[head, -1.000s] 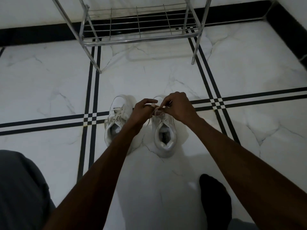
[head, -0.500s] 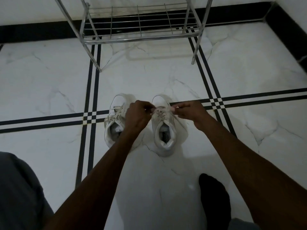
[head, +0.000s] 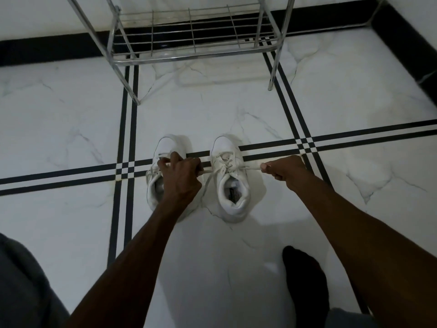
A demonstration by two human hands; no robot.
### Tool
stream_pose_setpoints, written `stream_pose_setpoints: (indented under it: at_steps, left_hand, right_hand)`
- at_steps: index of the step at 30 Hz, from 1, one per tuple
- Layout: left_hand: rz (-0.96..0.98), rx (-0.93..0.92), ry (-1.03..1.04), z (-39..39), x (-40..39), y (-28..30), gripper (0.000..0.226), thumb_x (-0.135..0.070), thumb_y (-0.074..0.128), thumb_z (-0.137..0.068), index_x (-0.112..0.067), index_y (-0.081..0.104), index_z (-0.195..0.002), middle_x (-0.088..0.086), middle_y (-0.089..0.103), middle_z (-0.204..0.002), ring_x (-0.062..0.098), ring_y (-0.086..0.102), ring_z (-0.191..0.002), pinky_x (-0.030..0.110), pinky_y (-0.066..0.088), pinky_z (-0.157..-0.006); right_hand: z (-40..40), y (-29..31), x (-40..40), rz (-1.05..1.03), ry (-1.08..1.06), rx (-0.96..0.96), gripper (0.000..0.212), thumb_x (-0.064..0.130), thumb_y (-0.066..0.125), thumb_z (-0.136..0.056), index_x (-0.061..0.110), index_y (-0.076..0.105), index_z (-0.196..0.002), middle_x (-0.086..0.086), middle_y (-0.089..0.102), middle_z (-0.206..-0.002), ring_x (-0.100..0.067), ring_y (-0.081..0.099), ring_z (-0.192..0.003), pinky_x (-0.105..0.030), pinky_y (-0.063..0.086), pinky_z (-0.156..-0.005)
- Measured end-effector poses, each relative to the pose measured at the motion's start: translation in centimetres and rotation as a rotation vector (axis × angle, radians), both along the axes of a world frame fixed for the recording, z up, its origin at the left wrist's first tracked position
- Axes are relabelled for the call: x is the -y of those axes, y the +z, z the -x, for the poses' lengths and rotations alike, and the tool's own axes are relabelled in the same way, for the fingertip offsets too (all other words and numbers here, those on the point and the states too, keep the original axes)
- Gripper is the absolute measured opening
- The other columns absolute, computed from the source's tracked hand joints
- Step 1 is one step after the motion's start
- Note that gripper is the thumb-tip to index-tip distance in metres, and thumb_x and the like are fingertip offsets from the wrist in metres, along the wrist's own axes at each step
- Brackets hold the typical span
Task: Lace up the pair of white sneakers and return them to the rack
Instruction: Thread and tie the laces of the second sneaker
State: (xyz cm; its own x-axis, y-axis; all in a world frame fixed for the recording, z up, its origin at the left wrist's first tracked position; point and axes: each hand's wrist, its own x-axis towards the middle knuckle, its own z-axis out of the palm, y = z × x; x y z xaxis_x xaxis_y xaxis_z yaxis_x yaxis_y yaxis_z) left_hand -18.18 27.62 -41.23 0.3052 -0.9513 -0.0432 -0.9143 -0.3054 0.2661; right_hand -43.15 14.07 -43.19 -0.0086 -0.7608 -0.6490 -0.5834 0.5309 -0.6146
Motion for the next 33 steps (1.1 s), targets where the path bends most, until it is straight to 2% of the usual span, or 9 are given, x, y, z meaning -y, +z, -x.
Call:
stream_pose_setpoints:
  at_steps: [4, 7, 9, 12, 18, 21, 25, 30, 33]
  left_hand:
    - [-0.047, 0.006, -0.022, -0.3, 0.9, 0.6, 0.017, -0.011, 0.071, -0.083, -0.02, 0.075, -0.098, 0.007, 0.071, -0.09, 0.032, 0.052, -0.114, 0.052, 0.03, -0.106]
    - [0.002, -0.222, -0.106, -0.3, 1.2, -0.2, 0.021, -0.015, 0.066, -0.09, -0.017, 0.075, -0.11, 0.009, 0.078, -0.098, 0.031, 0.065, -0.107, 0.049, 0.05, -0.098]
    - [0.041, -0.398, -0.142, 0.2, 1.4, -0.7, 0.031, -0.02, 0.064, -0.091, -0.018, 0.07, -0.121, 0.005, 0.08, -0.104, 0.025, 0.074, -0.102, 0.048, 0.058, -0.089]
    - [0.014, -0.349, -0.108, 1.3, 1.5, -1.1, 0.032, -0.029, 0.065, -0.094, -0.029, 0.07, -0.125, 0.0, 0.079, -0.107, 0.026, 0.072, -0.106, 0.048, 0.056, -0.089]
    - [0.088, -0.133, -0.005, 2.3, 0.7, -1.7, 0.016, -0.03, 0.066, -0.095, -0.03, 0.081, -0.099, -0.003, 0.078, -0.088, 0.029, 0.058, -0.103, 0.044, 0.036, -0.091]
    - [0.103, 0.037, -0.11, 2.4, 0.6, -1.6, 0.02, -0.013, 0.072, -0.085, -0.028, 0.082, -0.093, -0.003, 0.078, -0.085, 0.031, 0.059, -0.099, 0.045, 0.035, -0.088]
    - [0.127, 0.123, -0.167, 2.3, 0.6, -1.4, 0.026, -0.007, 0.073, -0.072, -0.025, 0.083, -0.089, -0.002, 0.076, -0.077, 0.03, 0.059, -0.094, 0.042, 0.031, -0.084]
    - [0.081, 0.046, -0.142, 2.4, 0.7, -1.4, 0.025, -0.007, 0.072, -0.075, -0.024, 0.083, -0.09, -0.002, 0.076, -0.076, 0.03, 0.058, -0.096, 0.04, 0.028, -0.082]
    - [0.144, -0.064, -0.097, 2.0, 1.0, -1.7, 0.013, -0.017, 0.072, -0.087, -0.023, 0.083, -0.09, -0.001, 0.076, -0.078, 0.031, 0.06, -0.098, 0.042, 0.038, -0.085]
  right_hand:
    - [-1.1, 1.3, 0.2, 0.252, 0.155, -0.072, 0.039, 0.028, 0.091, -0.06, 0.004, 0.077, -0.088, -0.006, 0.074, -0.084, -0.012, 0.065, -0.072, -0.022, 0.054, -0.07]
    - [-1.7, 2.4, -0.6, 0.491, 0.367, 0.044, 0.03, 0.015, 0.085, -0.076, 0.009, 0.076, -0.103, -0.003, 0.071, -0.101, -0.009, 0.063, -0.082, -0.013, 0.047, -0.069]
    - [-2.2, 2.3, -1.1, 0.524, 0.587, 0.092, 0.039, 0.016, 0.08, -0.081, 0.014, 0.071, -0.119, 0.001, 0.061, -0.119, -0.006, 0.058, -0.1, -0.021, 0.049, -0.088]
    - [-2.6, 0.8, -2.0, 0.514, 0.691, 0.07, 0.027, 0.019, 0.075, -0.086, 0.013, 0.074, -0.113, 0.0, 0.066, -0.121, -0.012, 0.061, -0.11, -0.034, 0.049, -0.1]
    - [-2.8, 0.3, -3.4, 0.742, 0.749, -0.083, 0.006, 0.009, 0.064, -0.088, 0.01, 0.059, -0.086, -0.004, 0.062, -0.085, -0.025, 0.06, -0.08, -0.041, 0.048, -0.07]
    - [-3.2, 0.2, -3.5, 0.925, 0.877, -0.329, 0.026, -0.008, 0.06, -0.076, 0.013, 0.056, -0.09, -0.005, 0.062, -0.09, -0.029, 0.059, -0.087, -0.035, 0.036, -0.067]
    - [-3.3, 0.1, -3.5, 0.985, 0.922, -0.38, 0.033, -0.01, 0.054, -0.076, 0.011, 0.061, -0.099, -0.007, 0.065, -0.095, -0.031, 0.057, -0.095, -0.038, 0.037, -0.07]
    - [-3.5, -0.2, -3.8, 0.906, 0.879, -0.346, 0.032, -0.011, 0.047, -0.078, 0.009, 0.059, -0.099, -0.011, 0.064, -0.09, -0.033, 0.055, -0.091, -0.037, 0.033, -0.063]
    - [-3.4, -0.4, -3.7, 0.705, 0.766, -0.189, 0.008, 0.003, 0.05, -0.093, 0.011, 0.052, -0.093, -0.01, 0.058, -0.09, -0.033, 0.059, -0.092, -0.038, 0.042, -0.066]
